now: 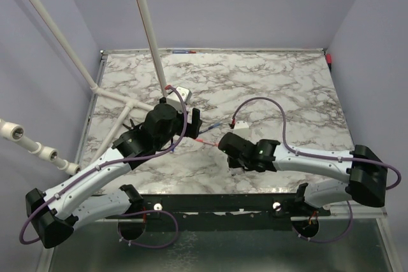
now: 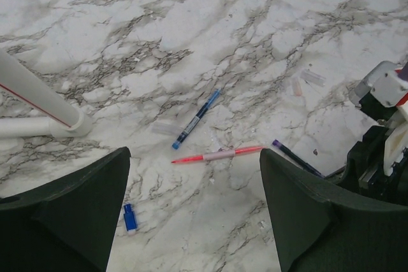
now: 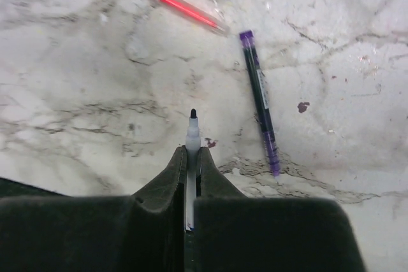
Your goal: Insert the pens into the pen caps
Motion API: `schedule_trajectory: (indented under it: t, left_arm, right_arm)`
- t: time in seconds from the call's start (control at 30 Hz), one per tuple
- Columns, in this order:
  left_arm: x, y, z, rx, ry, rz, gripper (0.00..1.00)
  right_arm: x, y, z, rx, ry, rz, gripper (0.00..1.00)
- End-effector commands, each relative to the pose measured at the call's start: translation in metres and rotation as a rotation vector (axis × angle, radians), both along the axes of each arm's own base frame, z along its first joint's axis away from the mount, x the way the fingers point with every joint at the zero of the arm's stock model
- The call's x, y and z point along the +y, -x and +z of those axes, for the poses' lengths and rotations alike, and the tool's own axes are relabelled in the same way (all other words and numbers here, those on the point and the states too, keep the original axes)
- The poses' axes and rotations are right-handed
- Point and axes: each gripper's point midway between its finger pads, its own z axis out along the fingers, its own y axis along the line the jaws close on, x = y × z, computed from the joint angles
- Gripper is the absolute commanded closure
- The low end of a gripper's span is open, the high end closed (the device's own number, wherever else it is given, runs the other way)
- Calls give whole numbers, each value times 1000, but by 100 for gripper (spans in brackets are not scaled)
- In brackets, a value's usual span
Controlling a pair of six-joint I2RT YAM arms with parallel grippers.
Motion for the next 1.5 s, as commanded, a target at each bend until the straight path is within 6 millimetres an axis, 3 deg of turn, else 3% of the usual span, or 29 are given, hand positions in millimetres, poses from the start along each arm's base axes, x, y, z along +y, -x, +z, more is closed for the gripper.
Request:
schedule_trajectory:
  t: [0.0,0.23,0.57,1.0,1.23,1.47]
  left_arm:
    - [-13,11,14,-31,66,-95,17]
    - [-25,36,38,-66,194,-230,16]
    - [-45,94,54,23,471,-459,17]
    - [-68,132,73,111,706,-681,20]
    - [-75,145,81,146,770,-775,25]
    - [-78,153,93,144,789,-840,34]
  right_arm:
    - [7,-14,44,-115,-56,43,99]
    - [12,-17,96,-232,-192,102,99]
    - [21,-6,164,-388,-514,192,99]
    - [39,19,239,-521,-834,357,99]
    - [45,31,267,-575,-940,439,99]
    - [58,39,283,-598,-990,522,99]
